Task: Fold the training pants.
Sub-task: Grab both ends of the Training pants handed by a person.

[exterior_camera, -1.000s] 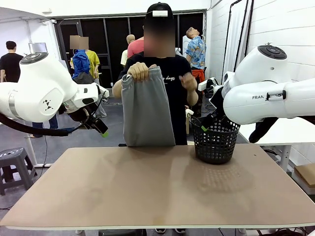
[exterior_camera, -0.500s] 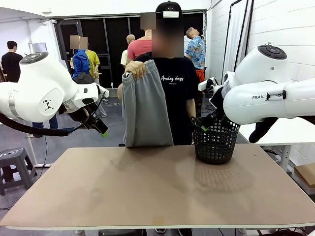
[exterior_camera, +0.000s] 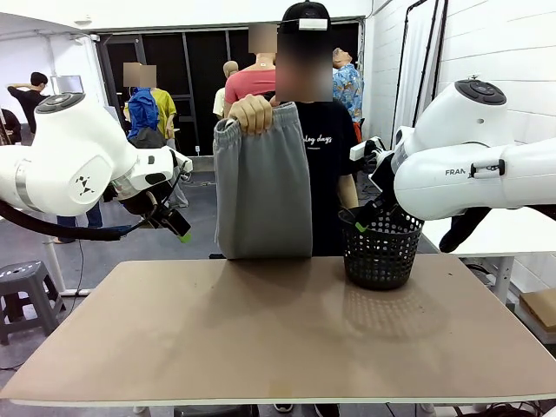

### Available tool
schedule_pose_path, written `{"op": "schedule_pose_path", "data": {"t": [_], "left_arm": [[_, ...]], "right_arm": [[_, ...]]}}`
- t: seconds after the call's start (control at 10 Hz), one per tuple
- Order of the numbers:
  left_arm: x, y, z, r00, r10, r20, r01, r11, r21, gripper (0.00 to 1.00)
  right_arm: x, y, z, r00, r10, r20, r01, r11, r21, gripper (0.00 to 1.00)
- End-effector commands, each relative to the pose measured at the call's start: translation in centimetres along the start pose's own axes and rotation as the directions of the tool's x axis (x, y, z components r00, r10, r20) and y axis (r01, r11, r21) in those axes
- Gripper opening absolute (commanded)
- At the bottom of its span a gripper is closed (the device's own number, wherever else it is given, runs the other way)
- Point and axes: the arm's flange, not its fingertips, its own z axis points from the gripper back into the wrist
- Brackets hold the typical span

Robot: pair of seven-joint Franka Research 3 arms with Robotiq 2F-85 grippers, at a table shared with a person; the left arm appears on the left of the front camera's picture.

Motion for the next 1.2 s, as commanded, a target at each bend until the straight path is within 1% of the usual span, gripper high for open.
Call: {"op": "schedule_pose_path", "data": {"t": [0.0,1.1], "left_arm": [[0.06,0.01,0.03,1.0,-0.001,0.002,0.001,1.0,-0.004,1.0],[0.06,0.01,0.03,1.0,-0.001,0.002,0.001,1.0,-0.004,1.0]], "right_arm": [[-0.17,0.02,-0.36,1.0,0.0,0.002,0.0,1.0,0.005,1.0],[-0.17,0.02,-0.36,1.0,0.0,0.002,0.0,1.0,0.005,1.0]]}}
